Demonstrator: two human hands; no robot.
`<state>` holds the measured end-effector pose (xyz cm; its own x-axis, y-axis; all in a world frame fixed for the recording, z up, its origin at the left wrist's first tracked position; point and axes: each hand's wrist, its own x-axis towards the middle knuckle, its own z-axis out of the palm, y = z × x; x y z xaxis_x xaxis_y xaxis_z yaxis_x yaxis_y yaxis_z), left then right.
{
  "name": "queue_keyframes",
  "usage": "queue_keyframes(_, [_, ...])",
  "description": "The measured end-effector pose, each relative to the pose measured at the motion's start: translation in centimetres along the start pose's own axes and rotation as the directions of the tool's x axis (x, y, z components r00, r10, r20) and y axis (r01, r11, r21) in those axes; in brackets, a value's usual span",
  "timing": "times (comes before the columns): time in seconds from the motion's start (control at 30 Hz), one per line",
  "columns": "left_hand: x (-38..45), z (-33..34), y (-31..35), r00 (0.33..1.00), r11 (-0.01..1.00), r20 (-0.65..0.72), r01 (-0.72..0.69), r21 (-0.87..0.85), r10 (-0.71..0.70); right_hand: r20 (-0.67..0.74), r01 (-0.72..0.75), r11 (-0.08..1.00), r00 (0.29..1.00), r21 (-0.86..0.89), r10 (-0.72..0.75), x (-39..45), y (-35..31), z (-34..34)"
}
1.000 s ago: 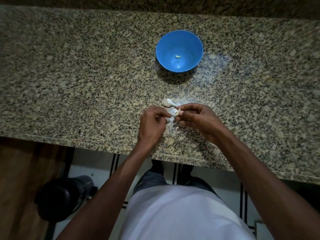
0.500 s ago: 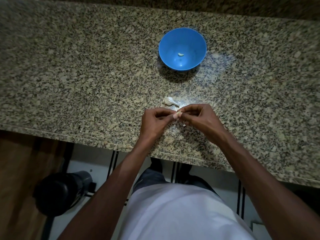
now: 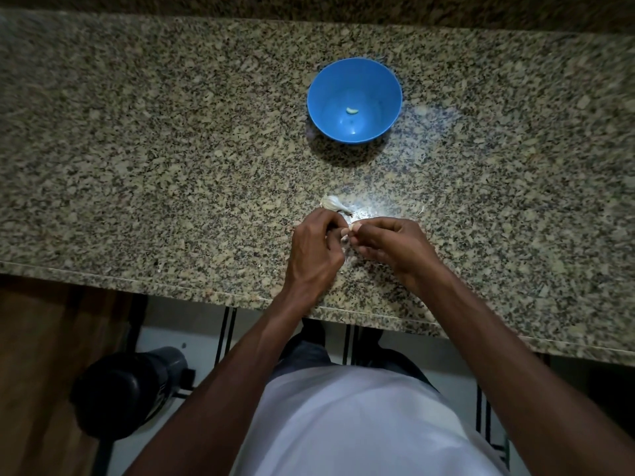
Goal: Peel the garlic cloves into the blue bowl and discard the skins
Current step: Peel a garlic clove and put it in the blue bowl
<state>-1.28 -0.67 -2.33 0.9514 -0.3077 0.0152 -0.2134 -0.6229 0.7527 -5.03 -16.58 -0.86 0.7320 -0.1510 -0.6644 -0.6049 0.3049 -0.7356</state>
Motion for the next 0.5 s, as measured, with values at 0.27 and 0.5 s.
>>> queue_keyframes(0.27, [0.4, -2.0, -2.7, 0.963, 0.938, -0.069, 0.235, -0.255, -0.26, -0.199, 0.164, 0.944, 0.953, -0.287, -0.226, 2.0, -1.9, -3.0])
queue_keyframes(0.5, [2.2, -3.3, -4.6, 0.962, 0.953, -0.004, 0.269, -0.143, -0.272, -0.181, 0.175, 0.749, 0.912, -0.64, -0.368, 4.3, -3.5, -4.1])
